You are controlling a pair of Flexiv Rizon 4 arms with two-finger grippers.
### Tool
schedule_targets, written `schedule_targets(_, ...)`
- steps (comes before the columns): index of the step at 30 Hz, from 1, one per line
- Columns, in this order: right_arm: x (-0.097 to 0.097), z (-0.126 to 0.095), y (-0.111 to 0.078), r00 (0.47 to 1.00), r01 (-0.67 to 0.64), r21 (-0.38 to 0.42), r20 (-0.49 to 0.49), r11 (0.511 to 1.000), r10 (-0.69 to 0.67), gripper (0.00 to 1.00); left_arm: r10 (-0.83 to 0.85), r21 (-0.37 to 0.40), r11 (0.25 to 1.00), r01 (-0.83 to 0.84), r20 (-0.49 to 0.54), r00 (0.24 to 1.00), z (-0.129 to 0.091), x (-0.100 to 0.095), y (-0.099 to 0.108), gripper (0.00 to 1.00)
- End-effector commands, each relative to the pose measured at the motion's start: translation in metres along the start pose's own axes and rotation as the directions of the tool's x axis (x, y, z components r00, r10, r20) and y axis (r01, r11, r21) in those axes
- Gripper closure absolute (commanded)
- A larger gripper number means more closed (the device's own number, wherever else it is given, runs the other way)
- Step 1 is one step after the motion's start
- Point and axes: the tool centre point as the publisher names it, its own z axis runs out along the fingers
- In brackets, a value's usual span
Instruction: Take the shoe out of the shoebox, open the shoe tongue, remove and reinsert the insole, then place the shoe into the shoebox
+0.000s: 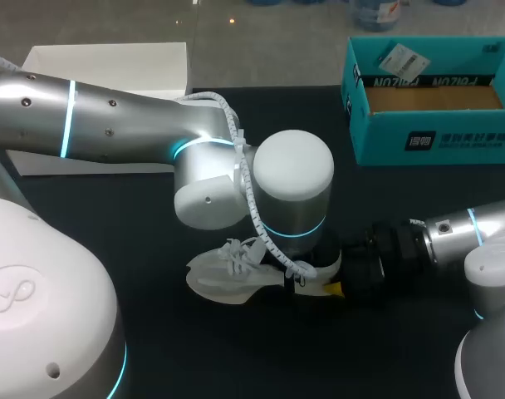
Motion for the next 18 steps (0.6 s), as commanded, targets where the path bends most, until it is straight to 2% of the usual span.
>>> schedule_targets(1, 0.0, 0.004, -0.006, 1.0, -0.001, 0.005, 0.0, 1.0, 0.001, 1.0, -0.004, 0.017, 1.0, 0.004, 0.019, 1.0, 0.004, -0.002, 0.009, 1.0)
schedule_targets(18, 0.0, 0.004, -0.006, 1.0, -0.001, 0.005, 0.0, 1.0, 0.001, 1.0, -0.032, 0.055, 0.998, 0.028, 0.076, 0.997, -0.025, -0.007, 0.011, 1.0)
